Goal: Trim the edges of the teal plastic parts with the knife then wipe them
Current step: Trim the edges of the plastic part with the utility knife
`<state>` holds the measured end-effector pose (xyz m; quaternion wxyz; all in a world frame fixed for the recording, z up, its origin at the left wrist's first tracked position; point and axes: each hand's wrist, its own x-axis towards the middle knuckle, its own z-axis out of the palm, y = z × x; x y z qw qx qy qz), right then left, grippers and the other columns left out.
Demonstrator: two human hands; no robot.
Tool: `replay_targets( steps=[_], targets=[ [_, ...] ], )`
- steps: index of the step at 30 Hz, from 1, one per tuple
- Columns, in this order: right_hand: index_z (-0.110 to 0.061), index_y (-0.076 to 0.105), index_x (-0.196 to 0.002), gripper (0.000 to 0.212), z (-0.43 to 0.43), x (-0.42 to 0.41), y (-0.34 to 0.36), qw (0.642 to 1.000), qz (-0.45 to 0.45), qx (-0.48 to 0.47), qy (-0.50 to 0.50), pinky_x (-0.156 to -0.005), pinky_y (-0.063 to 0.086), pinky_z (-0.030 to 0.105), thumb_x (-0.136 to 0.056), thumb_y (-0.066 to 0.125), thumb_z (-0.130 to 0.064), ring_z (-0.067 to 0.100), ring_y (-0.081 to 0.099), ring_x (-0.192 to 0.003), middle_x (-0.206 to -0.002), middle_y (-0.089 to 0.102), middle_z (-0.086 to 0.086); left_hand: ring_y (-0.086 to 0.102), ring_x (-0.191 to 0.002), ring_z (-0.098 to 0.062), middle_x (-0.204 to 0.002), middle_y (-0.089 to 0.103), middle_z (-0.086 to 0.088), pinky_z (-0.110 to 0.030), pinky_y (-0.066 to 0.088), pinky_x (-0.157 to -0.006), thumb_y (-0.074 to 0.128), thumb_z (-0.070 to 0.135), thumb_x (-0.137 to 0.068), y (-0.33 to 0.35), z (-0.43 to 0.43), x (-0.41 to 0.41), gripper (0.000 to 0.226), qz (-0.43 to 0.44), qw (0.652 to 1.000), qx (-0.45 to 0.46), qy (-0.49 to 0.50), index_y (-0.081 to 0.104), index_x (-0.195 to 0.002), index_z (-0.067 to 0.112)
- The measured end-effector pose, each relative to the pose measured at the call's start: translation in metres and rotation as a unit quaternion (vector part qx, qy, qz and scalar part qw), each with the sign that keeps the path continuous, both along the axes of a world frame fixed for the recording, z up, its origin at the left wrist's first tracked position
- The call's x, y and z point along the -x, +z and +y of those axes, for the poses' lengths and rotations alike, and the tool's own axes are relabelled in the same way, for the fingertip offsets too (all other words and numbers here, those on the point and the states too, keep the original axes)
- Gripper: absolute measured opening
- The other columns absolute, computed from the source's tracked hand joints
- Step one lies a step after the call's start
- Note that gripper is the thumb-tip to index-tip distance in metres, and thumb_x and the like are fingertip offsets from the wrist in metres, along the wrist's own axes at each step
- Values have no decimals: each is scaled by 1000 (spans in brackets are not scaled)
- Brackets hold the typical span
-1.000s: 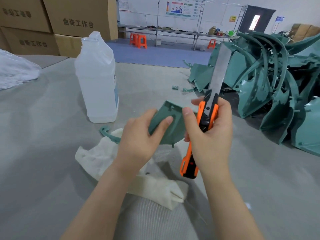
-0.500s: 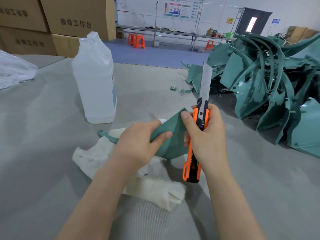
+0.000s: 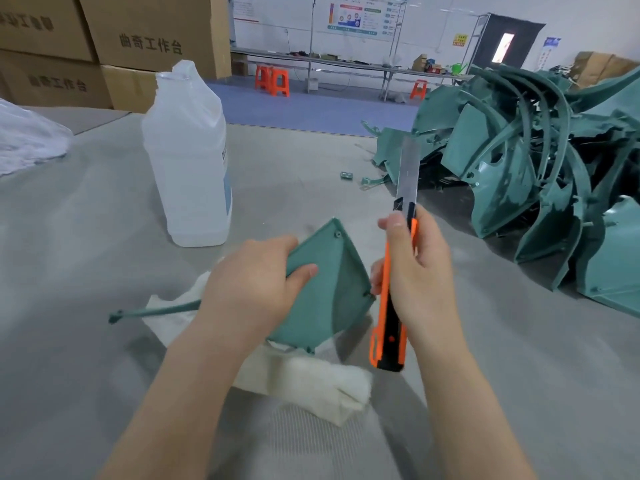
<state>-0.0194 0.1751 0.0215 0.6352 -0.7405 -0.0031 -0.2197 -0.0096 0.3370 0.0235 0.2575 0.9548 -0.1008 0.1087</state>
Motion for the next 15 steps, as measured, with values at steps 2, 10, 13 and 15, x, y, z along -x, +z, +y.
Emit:
replay_targets(
  steps=[2, 10, 13, 15],
  targets=[
    [-18, 55, -99, 23, -8, 2, 5, 999, 15, 5, 30, -42, 45, 32, -103, 38, -32, 15, 51, -42, -72, 60, 0, 56, -77, -30, -73, 57, -5, -39, 44, -67, 54, 42, -92, -4, 5, -2, 33, 7, 999, 32, -2, 46, -72, 16],
    [-14, 53, -90, 24, -14, 7, 3, 977, 152, 87, 120, -40, 44, 26, -101, 41, -32, 17, 51, -39, -53, 56, -1, 56, -71, -27, -66, 54, 0, -35, 39, -60, 53, 45, -91, -6, 4, -1, 35, -13, 1000, 23, -1, 43, -72, 18],
    [-12, 53, -88, 28, -13, 6, 2, 972, 162, 110, 130, -38, 43, 25, -102, 40, -32, 17, 51, -37, -50, 56, -1, 56, -72, -28, -68, 56, -2, -37, 44, -63, 53, 45, -91, -5, 2, 0, 34, -15, 1000, 21, -9, 45, -74, 17],
    [-13, 54, -87, 28, -12, 5, 1, 970, 166, 116, 134, -38, 42, 25, -102, 40, -32, 16, 51, -37, -50, 56, -1, 57, -73, -29, -69, 57, -3, -39, 46, -65, 53, 45, -91, -4, 2, 2, 33, -17, 999, 26, -14, 47, -76, 17]
  ],
)
